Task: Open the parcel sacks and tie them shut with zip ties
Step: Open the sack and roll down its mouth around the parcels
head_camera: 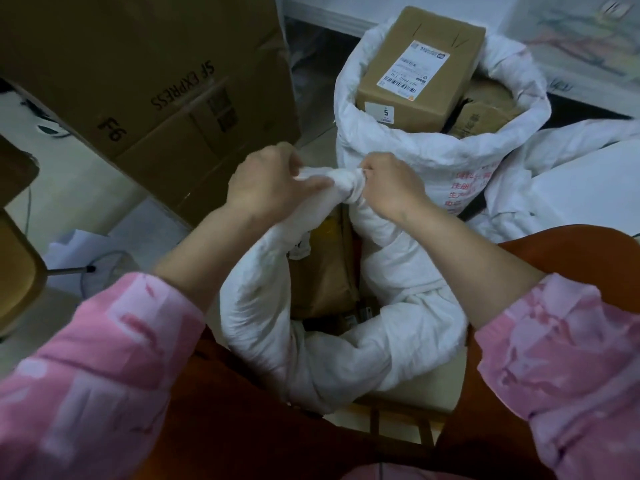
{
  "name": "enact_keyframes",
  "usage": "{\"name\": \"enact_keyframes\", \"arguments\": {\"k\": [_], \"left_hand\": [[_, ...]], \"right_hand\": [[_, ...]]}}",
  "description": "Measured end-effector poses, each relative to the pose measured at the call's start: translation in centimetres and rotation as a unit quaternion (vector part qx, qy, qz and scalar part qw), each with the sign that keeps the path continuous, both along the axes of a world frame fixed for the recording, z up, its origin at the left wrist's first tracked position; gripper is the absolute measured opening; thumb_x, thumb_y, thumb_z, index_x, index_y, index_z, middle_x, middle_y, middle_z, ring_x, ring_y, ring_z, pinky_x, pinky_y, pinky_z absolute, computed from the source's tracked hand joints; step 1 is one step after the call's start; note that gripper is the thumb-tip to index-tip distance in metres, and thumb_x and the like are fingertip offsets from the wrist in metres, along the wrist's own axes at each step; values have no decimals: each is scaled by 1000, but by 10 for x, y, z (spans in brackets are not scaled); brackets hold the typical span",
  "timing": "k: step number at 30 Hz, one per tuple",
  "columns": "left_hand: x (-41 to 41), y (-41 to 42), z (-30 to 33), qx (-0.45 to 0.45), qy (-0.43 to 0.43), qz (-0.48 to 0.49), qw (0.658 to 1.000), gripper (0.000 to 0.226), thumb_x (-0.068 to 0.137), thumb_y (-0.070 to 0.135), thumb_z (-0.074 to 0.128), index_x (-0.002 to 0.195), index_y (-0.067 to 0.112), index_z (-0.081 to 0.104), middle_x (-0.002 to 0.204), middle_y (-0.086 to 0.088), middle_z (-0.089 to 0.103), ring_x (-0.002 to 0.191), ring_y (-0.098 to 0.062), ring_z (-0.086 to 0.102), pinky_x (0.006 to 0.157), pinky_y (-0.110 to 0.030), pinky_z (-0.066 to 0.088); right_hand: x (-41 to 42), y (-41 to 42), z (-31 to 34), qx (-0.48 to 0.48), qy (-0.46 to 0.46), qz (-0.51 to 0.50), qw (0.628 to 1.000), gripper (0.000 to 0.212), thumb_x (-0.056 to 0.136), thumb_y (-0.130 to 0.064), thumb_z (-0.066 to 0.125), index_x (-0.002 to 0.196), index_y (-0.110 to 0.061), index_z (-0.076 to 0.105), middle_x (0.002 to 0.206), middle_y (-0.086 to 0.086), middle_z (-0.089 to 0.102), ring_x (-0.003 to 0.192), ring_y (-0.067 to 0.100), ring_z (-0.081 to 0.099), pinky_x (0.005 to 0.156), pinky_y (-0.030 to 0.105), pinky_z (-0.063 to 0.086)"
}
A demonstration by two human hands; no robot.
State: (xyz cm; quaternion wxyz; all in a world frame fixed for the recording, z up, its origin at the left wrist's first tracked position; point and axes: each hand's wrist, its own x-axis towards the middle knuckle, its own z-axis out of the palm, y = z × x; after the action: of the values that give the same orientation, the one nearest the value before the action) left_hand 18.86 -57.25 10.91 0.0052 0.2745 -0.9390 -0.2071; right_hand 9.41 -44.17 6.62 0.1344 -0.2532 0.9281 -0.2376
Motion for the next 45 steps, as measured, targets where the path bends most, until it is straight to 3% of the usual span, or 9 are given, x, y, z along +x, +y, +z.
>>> {"name": "enact_keyframes", "arguments": {"k": [6, 10, 14, 18, 27, 33, 36, 39, 45], "left_hand": [[25, 9, -21, -126, -3, -53, 991, 31, 93, 34, 56, 86, 5, 63, 70, -3, 53, 68, -21, 51, 57, -29, 36], [18, -4, -17, 236, -1, 56, 970, 33, 96, 23, 53, 65, 11, 56, 59, -2, 54, 59, -17, 54, 51, -25, 41], [6, -30, -3, 538, -61, 182, 821, 18, 94, 13, 52, 82, 6, 64, 72, -9, 70, 76, -21, 65, 56, -28, 54], [-2, -43, -3, 518, -72, 190, 831, 18, 94, 12, 50, 87, 1, 62, 86, -15, 66, 83, -24, 63, 75, -36, 54], [15, -43, 1, 612, -13, 144, 778, 60, 95, 3, 40, 41, 6, 64, 45, -4, 59, 40, -10, 58, 41, -17, 48], [24, -41, 11, 625, -14, 144, 767, 58, 95, 4, 39, 45, 5, 67, 48, -5, 61, 42, -10, 61, 41, -17, 48], [21, -41, 13, 515, -39, 177, 837, 23, 92, 19, 57, 75, 7, 66, 68, -5, 66, 64, -16, 65, 53, -25, 52], [15, -46, 8, 104, -22, 136, 985, 26, 86, 41, 64, 96, 17, 64, 90, 2, 64, 82, -15, 59, 66, -28, 47], [17, -7, 0, -39, -2, 23, 999, 33, 85, 44, 65, 86, 12, 62, 82, 0, 62, 75, -18, 60, 59, -32, 49]], "right_hand": [[-24, -9, 8, -1, -179, -25, 984, 19, 91, -2, 39, 84, -6, 57, 81, 12, 54, 68, 22, 50, 52, 25, 35], [-28, -5, 14, 32, -248, -18, 968, 24, 91, 0, 39, 69, -10, 43, 63, 9, 39, 51, 17, 34, 46, 25, 27], [-12, -2, 19, 35, -16, 0, 999, 24, 91, -5, 47, 112, -7, 58, 113, 14, 57, 100, 28, 56, 78, 34, 44], [33, -2, 23, -67, 203, 103, 971, 30, 94, -17, 49, 124, -11, 53, 119, 7, 53, 103, 24, 56, 80, 39, 50], [39, -13, 1, -68, 210, 147, 964, 36, 93, -25, 48, 126, -11, 53, 115, 6, 59, 103, 21, 56, 74, 32, 47], [48, -20, 1, -80, 215, 141, 963, 22, 93, -17, 46, 109, -9, 60, 101, 7, 62, 91, 22, 57, 64, 29, 35], [33, -26, 2, -63, 118, 108, 985, 19, 92, -16, 47, 74, -17, 50, 73, -1, 52, 71, 18, 51, 56, 27, 28], [10, -29, 4, -21, -2, 76, 997, 32, 90, -13, 48, 58, -15, 44, 62, 0, 45, 61, 19, 47, 52, 27, 28], [-13, -41, 15, 29, -73, 74, 994, 29, 89, -5, 48, 61, -9, 50, 64, 6, 47, 65, 20, 48, 57, 29, 39]]}}
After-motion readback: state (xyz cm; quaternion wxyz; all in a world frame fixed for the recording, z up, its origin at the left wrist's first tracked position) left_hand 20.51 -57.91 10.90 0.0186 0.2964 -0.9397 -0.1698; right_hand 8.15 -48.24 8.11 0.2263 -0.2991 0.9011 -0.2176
